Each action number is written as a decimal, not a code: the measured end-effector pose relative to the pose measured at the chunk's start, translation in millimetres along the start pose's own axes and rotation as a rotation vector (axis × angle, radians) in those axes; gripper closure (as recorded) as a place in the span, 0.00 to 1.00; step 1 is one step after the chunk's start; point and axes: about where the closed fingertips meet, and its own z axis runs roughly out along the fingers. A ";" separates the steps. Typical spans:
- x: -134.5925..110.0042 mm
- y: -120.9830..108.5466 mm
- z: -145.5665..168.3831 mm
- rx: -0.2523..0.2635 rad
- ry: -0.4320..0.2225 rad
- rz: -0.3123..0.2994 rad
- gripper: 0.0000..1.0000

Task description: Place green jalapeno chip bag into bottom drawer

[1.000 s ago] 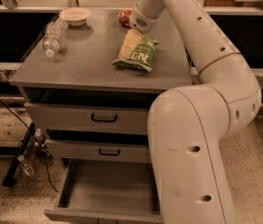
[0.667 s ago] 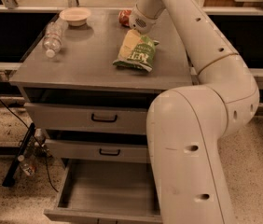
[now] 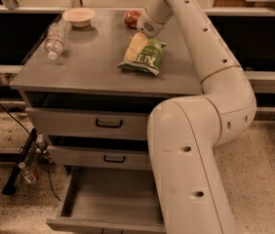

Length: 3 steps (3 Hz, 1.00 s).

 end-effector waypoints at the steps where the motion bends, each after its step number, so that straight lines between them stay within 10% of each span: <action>1: 20.1 6.8 1.8 -0.031 0.019 0.011 0.00; 2: 20.0 6.8 1.8 -0.031 0.019 0.011 0.03; 3: 20.0 6.8 1.8 -0.031 0.019 0.011 0.27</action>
Offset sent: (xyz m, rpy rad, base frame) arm -0.0412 -0.0262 -0.0199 -0.0152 0.0632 0.0025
